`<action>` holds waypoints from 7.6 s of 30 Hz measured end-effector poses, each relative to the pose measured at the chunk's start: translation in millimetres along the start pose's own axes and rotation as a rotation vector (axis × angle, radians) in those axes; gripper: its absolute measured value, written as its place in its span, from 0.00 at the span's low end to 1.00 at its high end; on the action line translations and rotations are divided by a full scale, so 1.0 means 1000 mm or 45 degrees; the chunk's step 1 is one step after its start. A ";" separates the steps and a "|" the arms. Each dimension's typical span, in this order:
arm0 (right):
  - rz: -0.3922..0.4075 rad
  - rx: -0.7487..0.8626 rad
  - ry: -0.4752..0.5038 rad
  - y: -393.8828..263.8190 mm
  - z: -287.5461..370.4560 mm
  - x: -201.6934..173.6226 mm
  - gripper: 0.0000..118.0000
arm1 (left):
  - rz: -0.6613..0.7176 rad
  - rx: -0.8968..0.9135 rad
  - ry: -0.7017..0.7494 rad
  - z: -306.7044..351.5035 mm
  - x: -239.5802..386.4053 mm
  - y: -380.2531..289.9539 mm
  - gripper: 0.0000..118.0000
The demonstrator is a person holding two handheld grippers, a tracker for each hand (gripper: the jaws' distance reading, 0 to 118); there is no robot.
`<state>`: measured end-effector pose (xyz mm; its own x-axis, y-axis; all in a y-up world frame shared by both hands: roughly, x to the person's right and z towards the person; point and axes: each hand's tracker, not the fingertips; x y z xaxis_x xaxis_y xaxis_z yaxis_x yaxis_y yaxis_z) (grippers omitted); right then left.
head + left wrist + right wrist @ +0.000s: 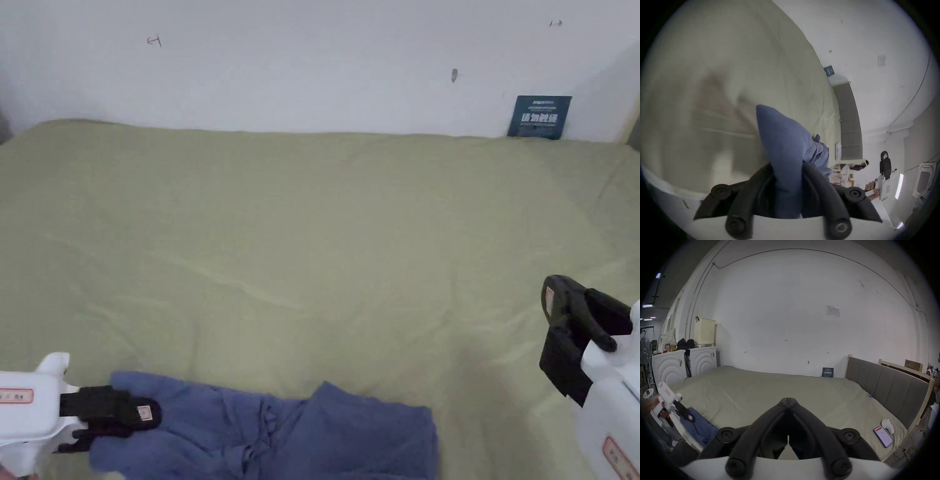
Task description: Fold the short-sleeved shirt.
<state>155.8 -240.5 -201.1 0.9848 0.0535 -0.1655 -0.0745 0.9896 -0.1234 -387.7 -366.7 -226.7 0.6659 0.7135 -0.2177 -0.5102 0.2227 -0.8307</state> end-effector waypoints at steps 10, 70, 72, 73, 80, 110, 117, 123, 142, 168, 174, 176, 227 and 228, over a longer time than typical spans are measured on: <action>-0.023 0.016 0.016 0.002 0.004 -0.002 0.01 | -0.336 0.012 0.345 -0.001 0.114 -0.004 0.10; -1.181 -1.126 1.141 -0.209 -0.139 -0.039 0.01 | -0.300 -0.140 -0.024 -0.097 0.060 -0.002 0.00; -1.207 -1.199 1.064 -0.237 -0.150 -0.036 0.01 | -0.273 -0.169 -0.041 -0.101 0.047 0.004 0.00; -1.281 -1.215 1.075 -0.251 -0.154 -0.030 0.01 | -0.261 -0.218 -0.087 -0.104 0.042 0.006 0.00; -1.421 -1.180 1.229 -0.259 -0.160 -0.010 0.01 | -0.128 -0.406 -0.336 -0.149 0.022 0.003 1.00; -1.029 -0.967 1.193 -0.155 -0.142 -0.052 0.01 | -0.191 -0.159 0.055 0.051 -0.096 0.188 0.28; -0.980 -0.970 1.168 -0.146 -0.155 -0.058 0.01 | -0.125 -0.135 0.070 0.077 -0.131 0.230 0.28; -0.938 -0.962 1.194 -0.134 -0.166 -0.065 0.01 | -0.175 -0.102 0.152 0.092 -0.129 0.228 0.99; -0.500 -0.495 0.776 -0.024 -0.106 -0.013 0.01 | -0.515 0.470 0.211 0.064 0.086 0.107 0.00; 0.049 0.098 -0.134 0.061 -0.064 0.010 0.01 | -1.055 1.192 0.437 -0.046 0.332 -0.068 0.00; 0.059 0.111 -0.123 0.062 -0.065 0.011 0.01 | -1.025 1.209 0.439 -0.041 0.328 -0.065 0.00; 0.051 0.114 -0.121 0.064 -0.062 0.011 0.06 | -1.006 1.203 0.429 -0.040 0.327 -0.064 0.10; 0.026 0.105 -0.050 0.079 -0.054 0.015 0.73 | -1.051 1.170 0.670 -0.019 0.353 -0.063 1.00; 0.021 0.105 -0.045 0.079 -0.054 0.015 0.73 | -1.043 1.163 0.686 -0.021 0.353 -0.062 1.00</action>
<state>155.9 -168.6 -265.9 0.9886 0.0729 -0.1319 -0.0788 0.9961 -0.0400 -109.0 -142.4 -263.0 0.9746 -0.1404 -0.1742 0.0992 0.9690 -0.2262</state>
